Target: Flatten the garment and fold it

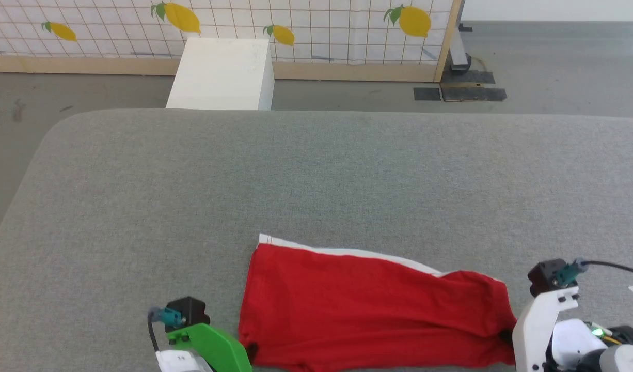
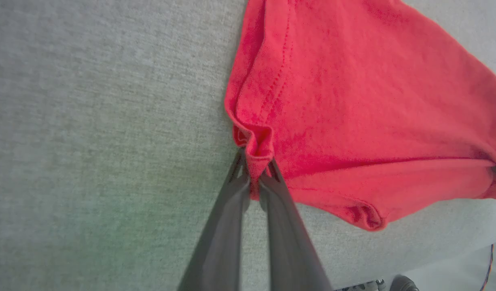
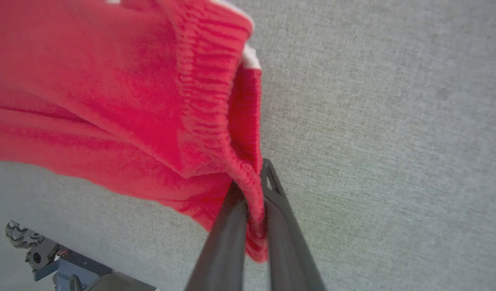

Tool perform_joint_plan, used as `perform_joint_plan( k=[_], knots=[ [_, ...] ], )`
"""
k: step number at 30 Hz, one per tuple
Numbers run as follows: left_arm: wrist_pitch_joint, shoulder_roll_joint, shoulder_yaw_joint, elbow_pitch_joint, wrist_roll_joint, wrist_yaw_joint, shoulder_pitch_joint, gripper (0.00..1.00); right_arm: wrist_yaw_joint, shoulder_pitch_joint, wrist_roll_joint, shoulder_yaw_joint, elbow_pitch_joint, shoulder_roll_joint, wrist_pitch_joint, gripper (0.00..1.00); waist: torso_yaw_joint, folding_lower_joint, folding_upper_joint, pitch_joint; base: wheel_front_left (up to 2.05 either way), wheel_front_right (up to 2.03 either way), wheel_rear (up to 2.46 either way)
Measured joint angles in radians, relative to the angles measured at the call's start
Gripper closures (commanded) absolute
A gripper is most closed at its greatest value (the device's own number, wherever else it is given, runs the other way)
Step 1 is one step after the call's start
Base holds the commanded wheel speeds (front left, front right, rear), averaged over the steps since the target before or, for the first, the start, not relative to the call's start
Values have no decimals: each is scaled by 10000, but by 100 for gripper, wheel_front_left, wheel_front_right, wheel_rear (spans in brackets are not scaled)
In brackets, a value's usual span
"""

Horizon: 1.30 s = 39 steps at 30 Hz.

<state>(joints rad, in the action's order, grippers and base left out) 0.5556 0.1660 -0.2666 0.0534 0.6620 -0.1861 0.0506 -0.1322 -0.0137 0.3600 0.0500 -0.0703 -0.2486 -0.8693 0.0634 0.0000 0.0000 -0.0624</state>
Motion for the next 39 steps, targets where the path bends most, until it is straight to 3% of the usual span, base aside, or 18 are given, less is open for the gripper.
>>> perform_joint_plan(
  k=[1,2,3,4,5,13,18,22,28,37,38,39],
  knots=[
    [31,-25,-23,77,6,0,38,93,0,55,21,38,-94,-21,75,100,5,0,0,28,0,0,0],
    [25,-38,-23,150,29,0,57,52,0,88,23,79,-176,-42,201,100,3,0,0,57,0,0,0],
    [4,-36,-27,209,15,-2,57,0,0,101,52,94,-251,-44,362,85,-2,0,0,85,0,0,0],
    [-48,-38,-10,224,13,-8,57,0,0,102,90,94,-309,-42,464,9,-12,0,0,102,0,0,0],
    [-98,-33,40,221,13,-35,54,0,0,102,98,115,-351,-54,594,0,-28,0,0,115,0,0,0],
    [-899,270,982,-639,-6,-320,-154,0,0,137,443,-42,357,-132,1005,0,-135,0,0,225,0,0,0],
    [-3229,508,1634,-1221,-462,63,-666,0,0,132,562,-173,955,105,1097,0,-303,0,0,219,0,0,0],
    [-5208,570,1647,-1062,-1139,650,-913,0,0,105,548,-178,671,157,961,0,-322,0,0,81,0,0,0],
    [-7367,522,1501,-433,-1929,1016,-1018,0,2,-302,541,59,-198,73,1058,0,-243,0,0,-206,0,0,0],
    [-7967,232,1388,65,-2190,1093,-1153,0,-2,-921,-56,917,-1373,-151,1471,1,40,0,0,-541,0,0,0],
    [-7992,221,1390,107,-2217,1118,-1156,0,-6,-985,-119,957,-1461,-174,1471,52,68,0,0,-567,0,0,0],
    [-7994,209,1386,167,-2222,1126,-1170,0,-6,-1044,-186,978,-1523,-176,1482,79,93,0,0,-589,0,0,0]
  ],
)
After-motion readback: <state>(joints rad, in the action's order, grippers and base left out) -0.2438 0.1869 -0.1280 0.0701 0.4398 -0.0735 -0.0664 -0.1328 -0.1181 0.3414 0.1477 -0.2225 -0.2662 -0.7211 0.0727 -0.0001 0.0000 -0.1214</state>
